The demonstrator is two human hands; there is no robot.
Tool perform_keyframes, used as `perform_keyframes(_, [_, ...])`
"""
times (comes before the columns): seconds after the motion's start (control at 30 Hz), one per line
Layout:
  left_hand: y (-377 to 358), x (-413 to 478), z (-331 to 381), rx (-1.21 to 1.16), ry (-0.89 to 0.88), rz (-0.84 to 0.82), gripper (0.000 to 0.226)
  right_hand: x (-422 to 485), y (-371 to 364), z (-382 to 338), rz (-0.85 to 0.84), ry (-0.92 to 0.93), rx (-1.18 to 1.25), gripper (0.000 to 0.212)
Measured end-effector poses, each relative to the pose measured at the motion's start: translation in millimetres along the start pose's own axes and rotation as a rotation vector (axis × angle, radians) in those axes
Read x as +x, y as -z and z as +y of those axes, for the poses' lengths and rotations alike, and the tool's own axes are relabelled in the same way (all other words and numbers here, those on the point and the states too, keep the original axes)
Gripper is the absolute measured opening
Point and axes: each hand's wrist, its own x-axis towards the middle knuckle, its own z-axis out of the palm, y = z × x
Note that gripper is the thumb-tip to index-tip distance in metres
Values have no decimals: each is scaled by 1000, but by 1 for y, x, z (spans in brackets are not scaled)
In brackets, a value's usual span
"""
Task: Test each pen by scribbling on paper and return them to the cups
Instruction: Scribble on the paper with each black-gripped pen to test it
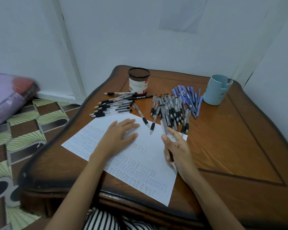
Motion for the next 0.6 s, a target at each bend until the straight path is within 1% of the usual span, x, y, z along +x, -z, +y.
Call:
perform_keyframes(0.1, [0, -1, 0, -5, -4, 0, 41, 0, 2, 1, -15, 2, -2, 25])
perform_keyframes(0.17, [1, -1, 1, -2, 1, -4, 42, 0, 3, 1, -12, -5, 71, 25])
perform_keyframes(0.33, [2, -2, 2, -17, 6, -6, 41, 1, 8, -1, -16, -59, 260, 34])
perform_keyframes(0.4, [2, -3, 2, -18, 9, -4, 41, 1, 8, -2, 18, -84, 273, 36])
perform_keyframes(0.47, [2, -3, 2, -18, 7, -3, 41, 0, 7, -3, 57, -69, 264, 37])
perform_keyframes(0.6, [2, -2, 2, -18, 4, -6, 41, 1, 7, -1, 42, -36, 256, 38])
